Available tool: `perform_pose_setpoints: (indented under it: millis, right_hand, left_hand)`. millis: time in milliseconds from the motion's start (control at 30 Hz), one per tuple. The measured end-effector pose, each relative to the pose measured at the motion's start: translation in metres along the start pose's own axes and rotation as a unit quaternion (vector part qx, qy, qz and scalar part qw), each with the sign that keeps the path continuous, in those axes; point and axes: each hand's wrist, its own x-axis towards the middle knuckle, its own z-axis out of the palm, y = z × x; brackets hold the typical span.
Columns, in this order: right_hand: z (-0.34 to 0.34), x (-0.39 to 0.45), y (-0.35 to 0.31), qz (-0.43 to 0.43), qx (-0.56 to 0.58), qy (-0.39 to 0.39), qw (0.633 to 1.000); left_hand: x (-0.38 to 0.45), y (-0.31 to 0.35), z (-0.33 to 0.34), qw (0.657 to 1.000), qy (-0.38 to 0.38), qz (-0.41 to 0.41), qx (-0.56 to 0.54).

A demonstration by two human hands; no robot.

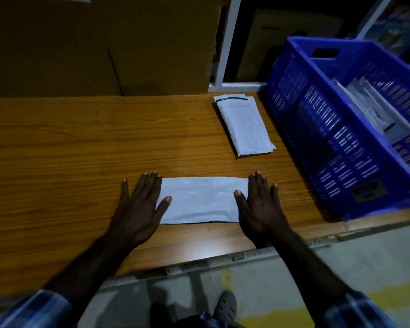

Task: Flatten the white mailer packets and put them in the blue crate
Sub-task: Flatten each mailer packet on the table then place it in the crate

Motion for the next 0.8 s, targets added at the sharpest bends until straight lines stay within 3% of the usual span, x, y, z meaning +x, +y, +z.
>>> perform_pose_setpoints:
  millis: [133,200,300,367,533,633,800]
  right_hand:
    - [-0.027,0.004,-0.006,-0.103,0.024,0.117,0.987]
    - [-0.037,0.008,-0.015,-0.135,-0.006,0.112,0.984]
    - [-0.043,0.02,-0.022,-0.125,-0.081,-0.041,0.988]
    - [-0.044,0.027,-0.022,-0.11,-0.114,-0.096,0.983]
    - [-0.054,0.033,-0.029,-0.117,-0.122,-0.082,0.982]
    - [-0.066,0.037,-0.035,-0.182,-0.117,0.007,0.976]
    - [-0.086,0.028,-0.054,-0.25,-0.067,0.107,0.96]
  left_hand:
    - [0.009,0.003,-0.02,0.973,0.211,0.068,-0.063]
    - [0.021,0.005,-0.026,0.977,0.162,0.114,-0.075]
    - [0.038,0.007,-0.025,0.991,0.011,0.131,-0.032]
    - [0.043,0.009,-0.024,0.991,-0.033,0.131,-0.011]
    - [0.065,0.008,-0.037,0.983,-0.136,0.119,-0.038]
    - [0.073,0.003,-0.051,0.977,-0.136,0.154,-0.058]
    - [0.067,-0.003,-0.074,0.982,0.012,0.152,-0.112]
